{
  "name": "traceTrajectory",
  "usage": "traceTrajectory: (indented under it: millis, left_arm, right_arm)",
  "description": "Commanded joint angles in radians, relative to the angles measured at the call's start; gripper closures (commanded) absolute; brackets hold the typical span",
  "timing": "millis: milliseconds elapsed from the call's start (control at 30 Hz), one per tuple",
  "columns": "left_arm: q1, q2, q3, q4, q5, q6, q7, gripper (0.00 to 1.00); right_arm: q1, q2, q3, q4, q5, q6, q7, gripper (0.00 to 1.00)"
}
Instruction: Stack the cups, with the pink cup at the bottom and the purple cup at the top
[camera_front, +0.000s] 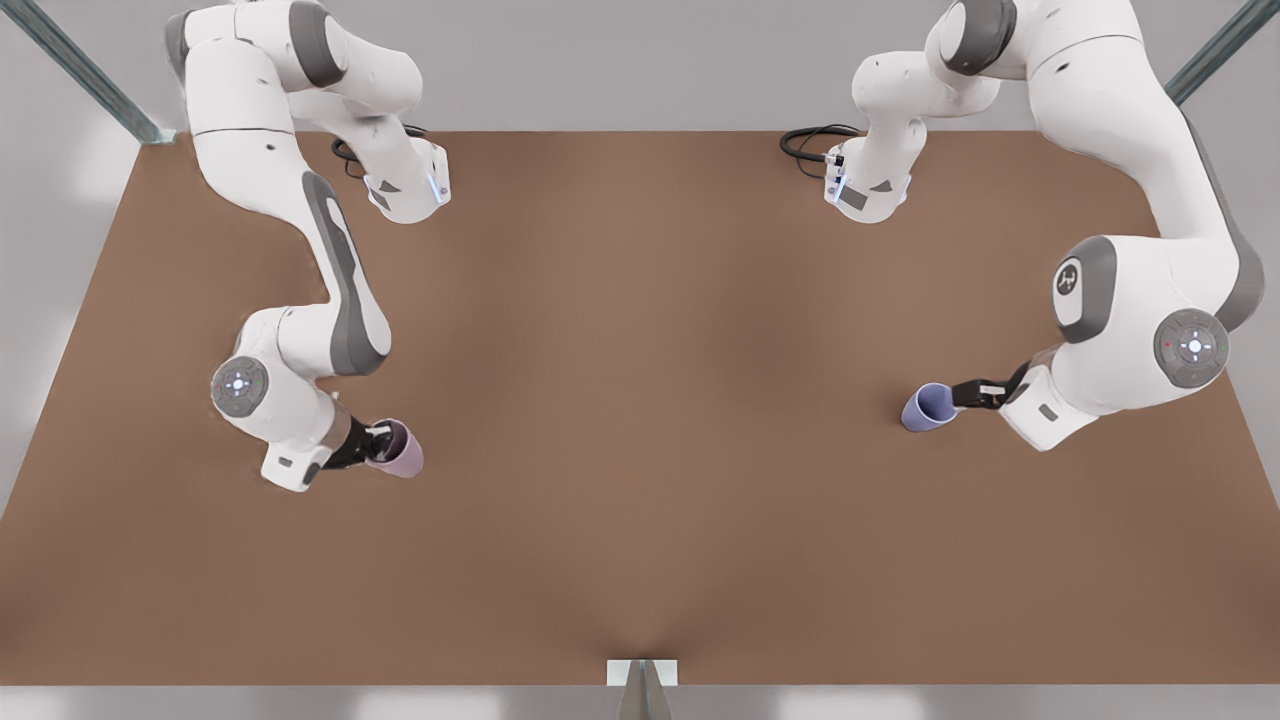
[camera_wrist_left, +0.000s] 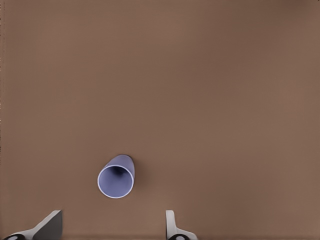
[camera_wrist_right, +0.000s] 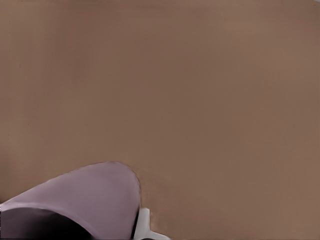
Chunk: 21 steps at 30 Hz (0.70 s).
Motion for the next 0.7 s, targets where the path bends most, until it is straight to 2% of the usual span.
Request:
traceTrajectory:
  millis: [0, 33, 133, 200, 267, 333, 567, 600, 633, 667]
  left_arm:
    - [0.0, -0.001, 0.002, 0.0, 0.001, 0.004, 0.01, 0.0]
    - [-0.002, -0.001, 0.004, -0.001, 0.001, 0.008, 0.01, 0.0]
    - [0.001, -0.005, 0.014, -0.015, -0.002, 0.008, 0.008, 0.0]
    - [-0.002, -0.063, 0.027, -0.17, -0.007, 0.118, 0.011, 0.0]
    - [-0.002, -0.1, 0.042, -0.286, -0.009, 0.201, 0.014, 0.0]
    - [-0.002, -0.162, 0.042, -0.472, -0.013, 0.389, 0.016, 0.0]
    - [-0.002, -0.177, 0.065, -0.697, -0.016, 0.653, 0.039, 0.0]
    - [-0.003, -0.174, 0.065, -0.699, -0.018, 0.667, 0.039, 0.0]
    - [-0.003, -0.172, 0.065, -0.733, -0.019, 0.724, 0.039, 0.0]
    - [-0.003, -0.171, 0.065, -0.747, -0.019, 0.751, 0.039, 0.0]
  right_arm:
    - [0.134, 0.067, -0.001, 0.133, 0.079, -0.159, 0.721, 0.79]
    - [0.226, 0.15, -0.002, 0.28, 0.145, -0.232, 0.832, 0.79]
    - [0.419, 0.375, -0.007, 0.602, 0.128, -0.226, 1.159, 0.79]
    - [0.507, 0.589, -0.01, 0.831, 0.061, -0.21, 1.394, 0.79]
    - [0.522, 0.619, -0.004, 0.831, 0.041, -0.18, 1.431, 0.79]
    - [0.538, 0.643, 0.002, 0.823, 0.035, -0.119, 1.463, 0.79]
    - [0.538, 0.676, 0.001, 0.826, 0.035, -0.11, 1.471, 0.79]
    - [0.538, 0.678, 0.002, 0.828, 0.035, -0.11, 1.471, 0.58]
    - [0.538, 0.678, 0.001, 0.828, 0.035, -0.111, 1.471, 0.44]
    - [0.538, 0.678, 0.002, 0.829, 0.036, -0.111, 1.468, 0.36]
